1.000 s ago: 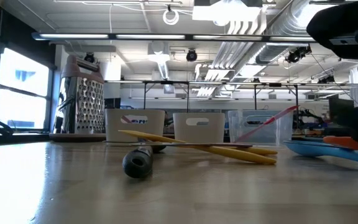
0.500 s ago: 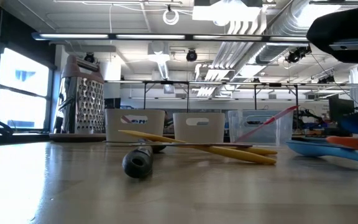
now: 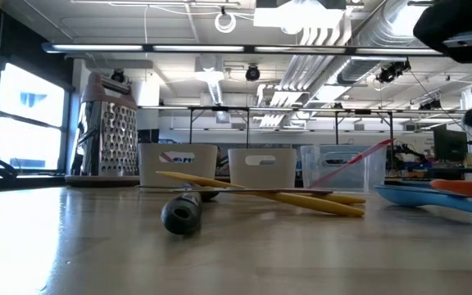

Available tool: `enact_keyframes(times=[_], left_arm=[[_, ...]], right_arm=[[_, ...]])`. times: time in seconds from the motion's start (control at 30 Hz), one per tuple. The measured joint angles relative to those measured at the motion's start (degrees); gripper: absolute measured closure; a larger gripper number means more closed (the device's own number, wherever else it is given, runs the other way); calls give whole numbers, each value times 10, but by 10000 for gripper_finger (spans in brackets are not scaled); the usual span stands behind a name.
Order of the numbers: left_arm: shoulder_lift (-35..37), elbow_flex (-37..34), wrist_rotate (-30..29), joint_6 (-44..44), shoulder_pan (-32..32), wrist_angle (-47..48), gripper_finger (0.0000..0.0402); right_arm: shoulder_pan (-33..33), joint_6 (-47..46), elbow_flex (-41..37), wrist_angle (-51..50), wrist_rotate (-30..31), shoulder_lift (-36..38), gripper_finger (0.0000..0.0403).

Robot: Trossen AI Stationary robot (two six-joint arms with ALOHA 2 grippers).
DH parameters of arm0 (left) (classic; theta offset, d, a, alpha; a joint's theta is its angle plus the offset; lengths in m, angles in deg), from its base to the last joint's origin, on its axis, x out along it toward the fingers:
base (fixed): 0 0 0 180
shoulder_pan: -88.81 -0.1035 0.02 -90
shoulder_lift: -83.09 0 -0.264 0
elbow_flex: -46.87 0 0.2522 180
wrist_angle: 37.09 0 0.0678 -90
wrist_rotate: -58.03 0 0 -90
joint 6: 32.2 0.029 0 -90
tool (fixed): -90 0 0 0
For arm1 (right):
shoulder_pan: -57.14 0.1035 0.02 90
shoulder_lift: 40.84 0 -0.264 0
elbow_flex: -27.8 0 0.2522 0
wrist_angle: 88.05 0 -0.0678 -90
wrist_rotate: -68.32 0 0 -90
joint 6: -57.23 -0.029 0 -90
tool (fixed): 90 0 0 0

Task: Pick & Place Kitchen Items
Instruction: Put the violet table knife into the left white bin

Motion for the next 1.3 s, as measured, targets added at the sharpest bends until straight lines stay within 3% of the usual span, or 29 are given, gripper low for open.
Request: enact_keyframes(times=[0.43, 0.97, 1.3], left_arm=[[0, 0, 0, 15, -3, 2, 263], [0, 0, -29, 15, -5, 0, 263], [0, 0, -36, 44, -53, -3, 263]], right_arm=[[0, -52, 0, -47, -1, 75, 399], [0, -110, 0, -90, 16, 225, 399], [0, -102, 0, -131, 18, 315, 399]])
